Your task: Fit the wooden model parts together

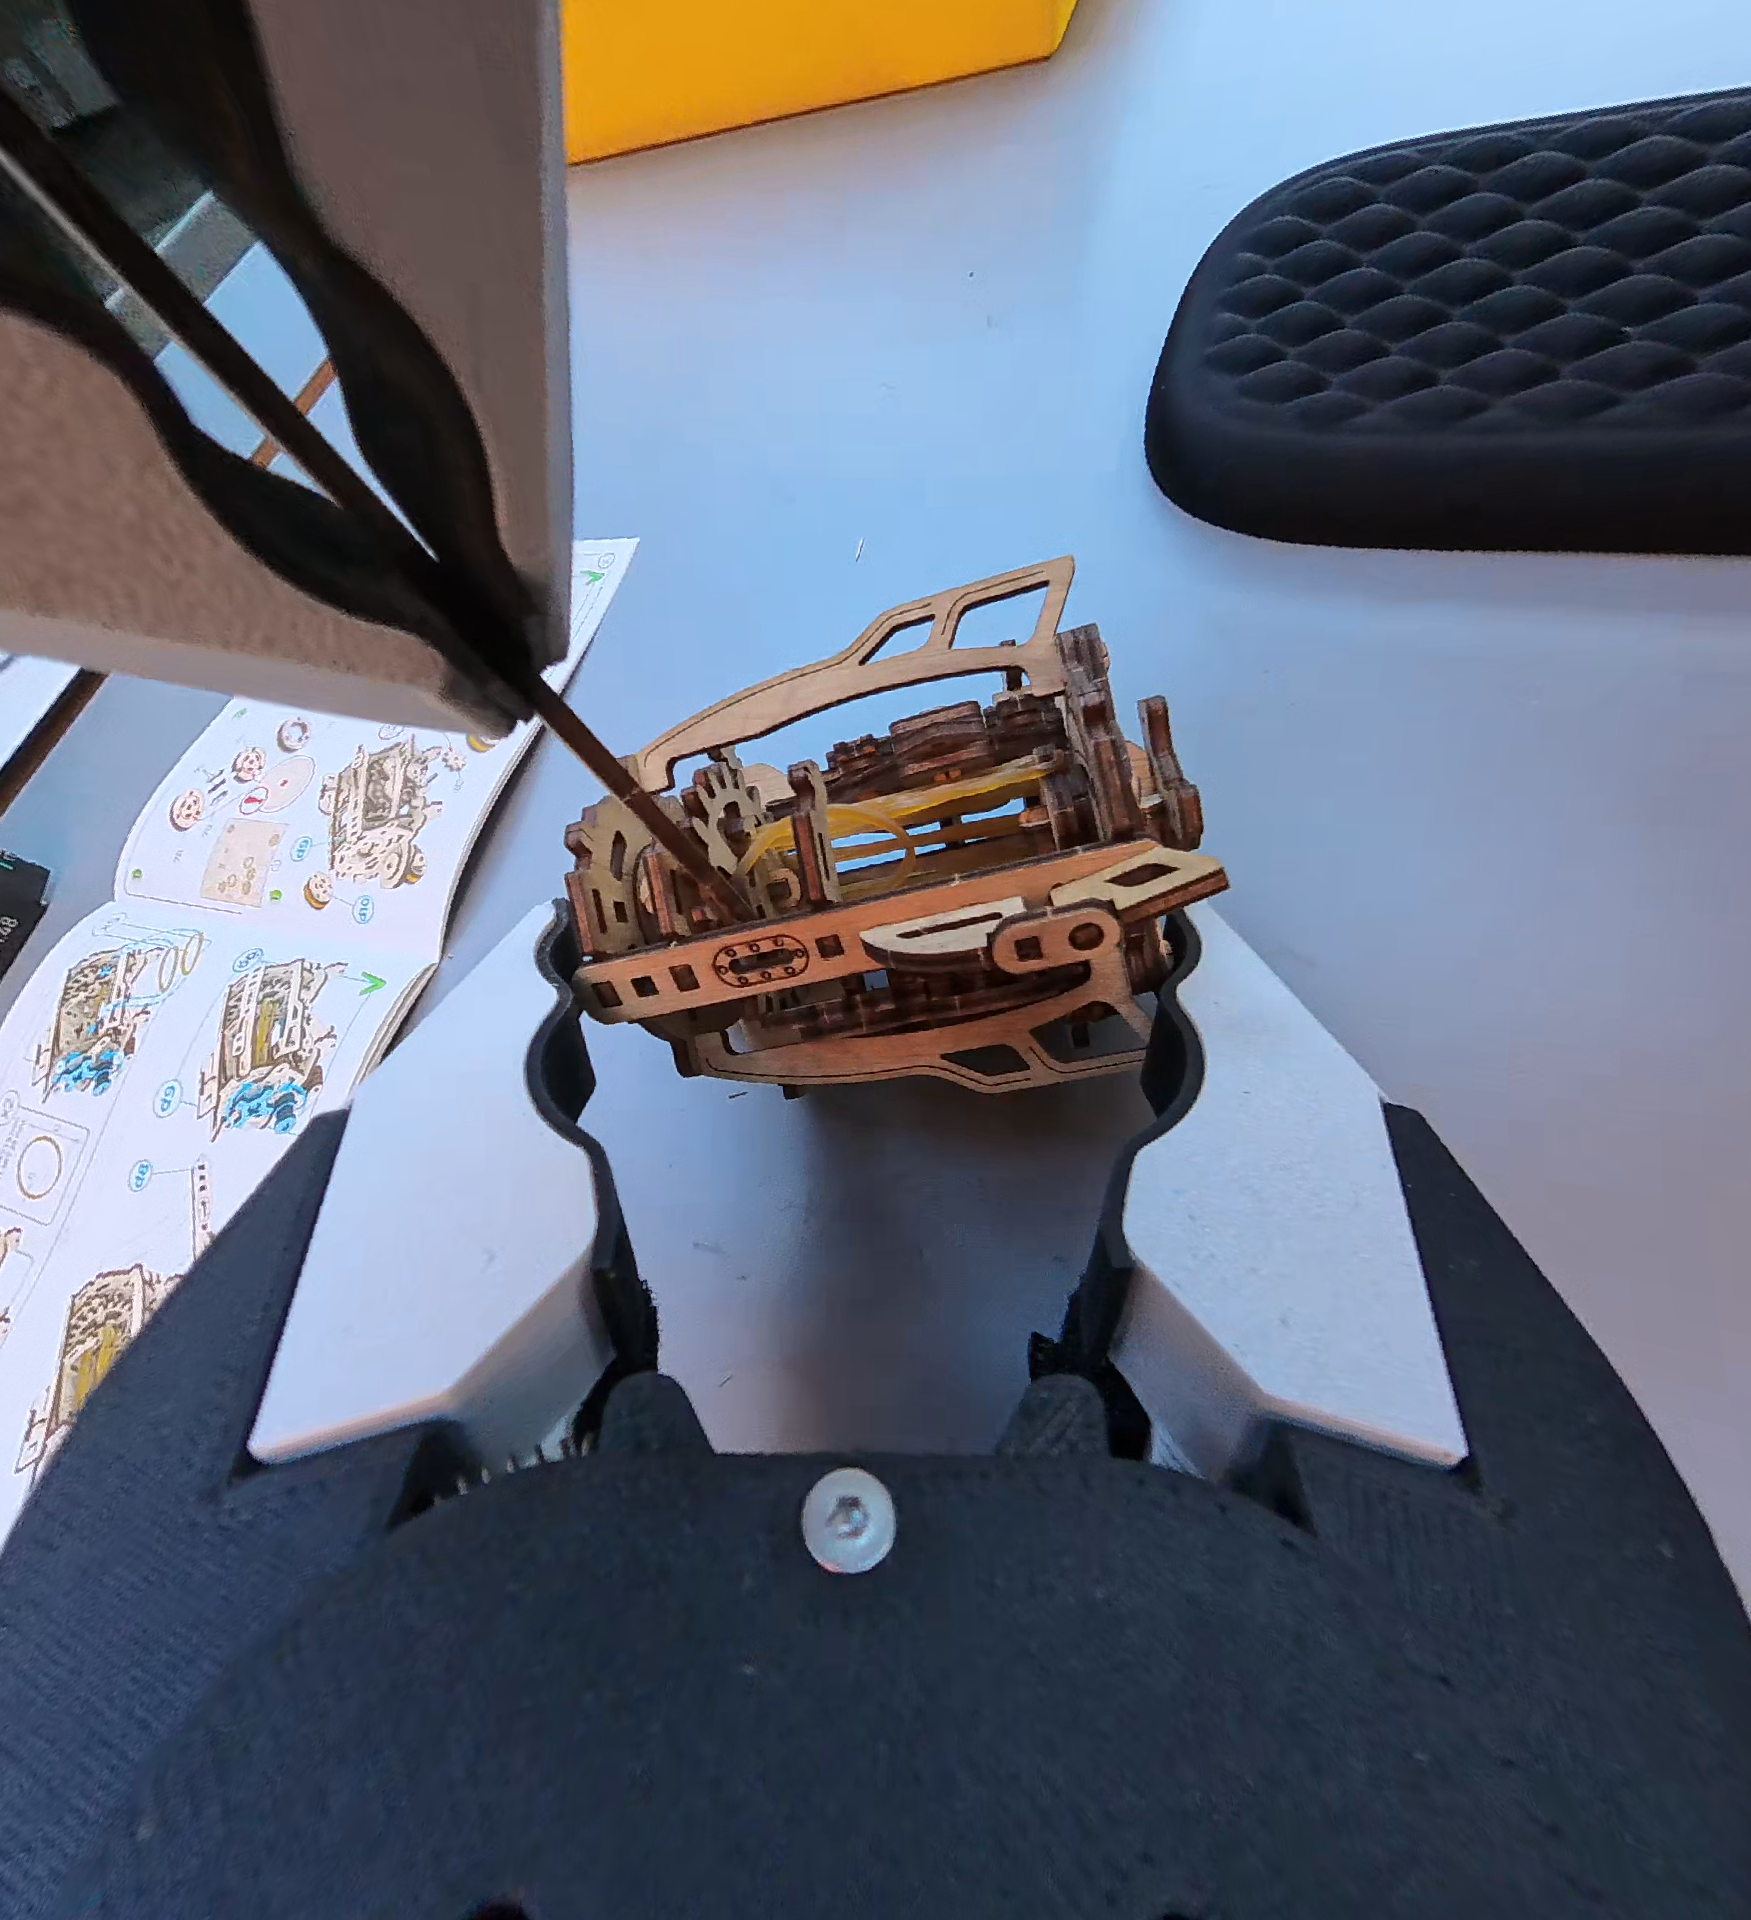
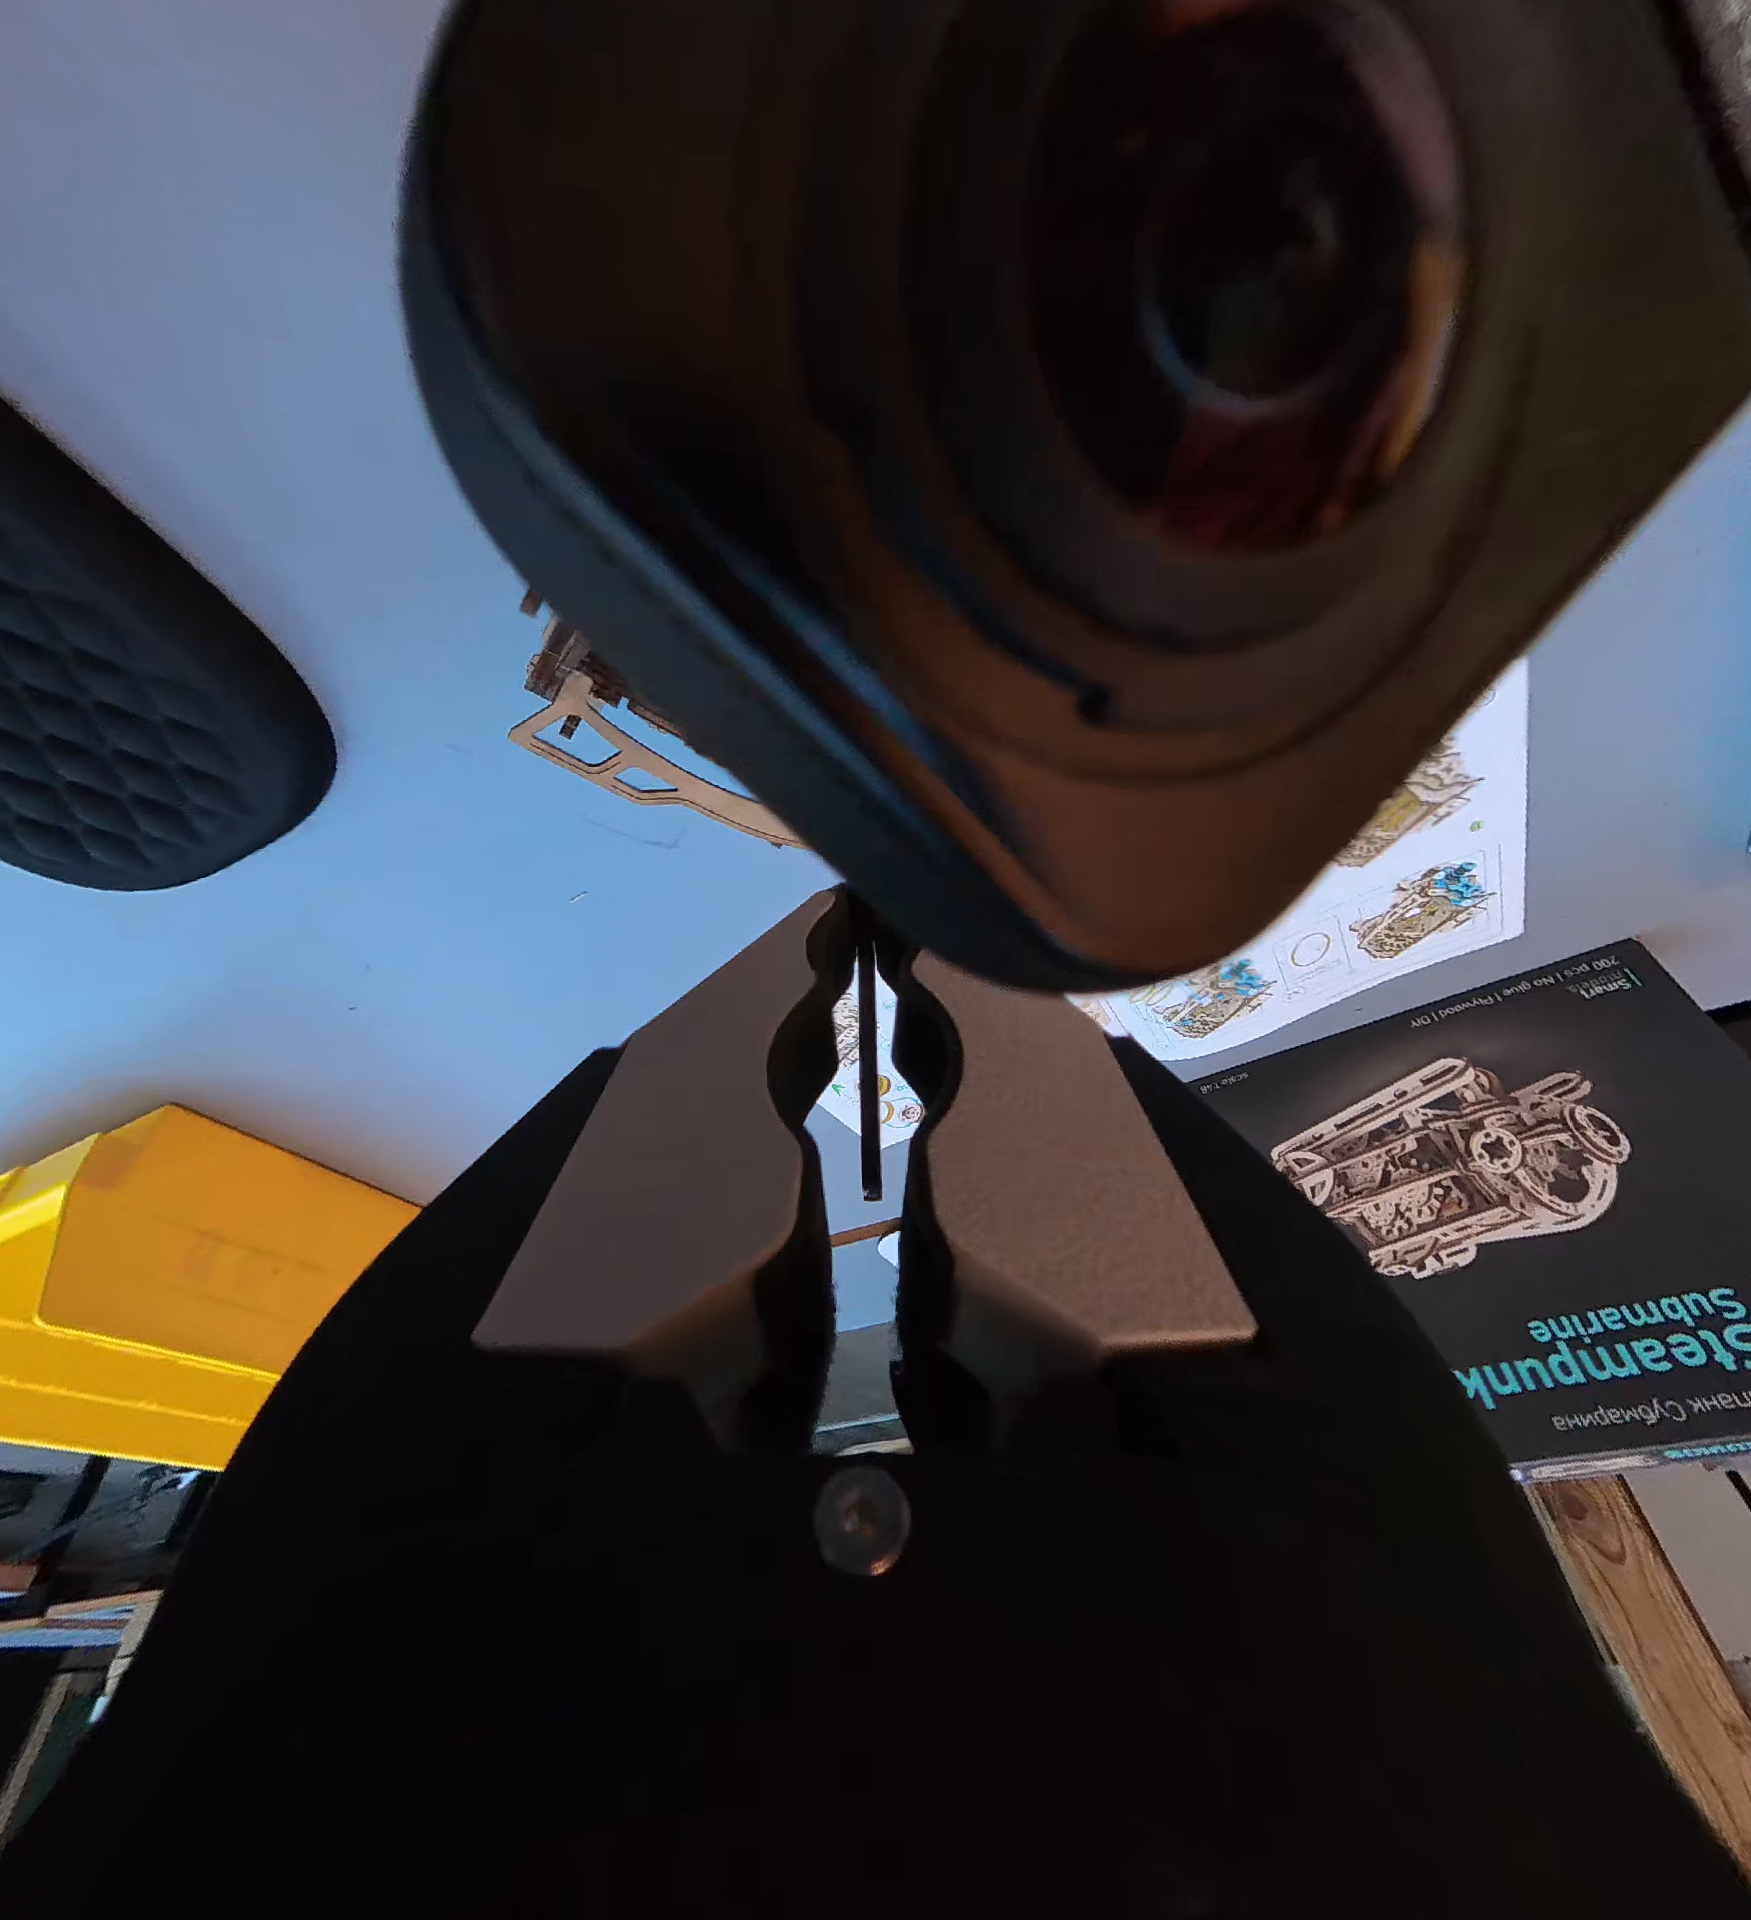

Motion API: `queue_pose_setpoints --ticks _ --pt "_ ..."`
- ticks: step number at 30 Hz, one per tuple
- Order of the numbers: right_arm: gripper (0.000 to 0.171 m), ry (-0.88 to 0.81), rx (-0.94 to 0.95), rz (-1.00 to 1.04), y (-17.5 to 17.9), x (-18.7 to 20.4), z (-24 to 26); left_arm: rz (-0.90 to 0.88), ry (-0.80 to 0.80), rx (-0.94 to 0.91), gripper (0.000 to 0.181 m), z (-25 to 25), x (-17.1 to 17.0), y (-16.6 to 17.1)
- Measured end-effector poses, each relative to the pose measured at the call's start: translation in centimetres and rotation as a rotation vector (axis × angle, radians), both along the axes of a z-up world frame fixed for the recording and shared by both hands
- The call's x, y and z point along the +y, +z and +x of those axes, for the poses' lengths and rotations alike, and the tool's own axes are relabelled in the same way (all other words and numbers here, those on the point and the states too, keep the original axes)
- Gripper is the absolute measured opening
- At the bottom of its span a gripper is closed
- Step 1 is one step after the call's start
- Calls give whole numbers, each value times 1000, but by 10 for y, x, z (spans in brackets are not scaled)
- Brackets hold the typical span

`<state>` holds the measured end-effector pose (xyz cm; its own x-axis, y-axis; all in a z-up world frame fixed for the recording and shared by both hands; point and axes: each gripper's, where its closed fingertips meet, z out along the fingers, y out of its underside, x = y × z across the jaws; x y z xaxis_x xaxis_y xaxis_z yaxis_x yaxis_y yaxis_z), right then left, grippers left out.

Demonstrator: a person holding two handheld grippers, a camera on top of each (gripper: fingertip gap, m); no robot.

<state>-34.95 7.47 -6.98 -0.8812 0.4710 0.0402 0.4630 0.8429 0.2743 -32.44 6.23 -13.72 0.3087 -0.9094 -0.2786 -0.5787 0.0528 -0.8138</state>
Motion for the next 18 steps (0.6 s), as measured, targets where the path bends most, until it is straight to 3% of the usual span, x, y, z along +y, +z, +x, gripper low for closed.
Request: queue_pose_setpoints --ticks 8,18 --pt "2 12 -18 6 -5 0 5 -11 5 -13 109 -1 1 1" --pt "2 -188 203 -92 -1 -7 5 7 45 -3 109 -1 4 0"
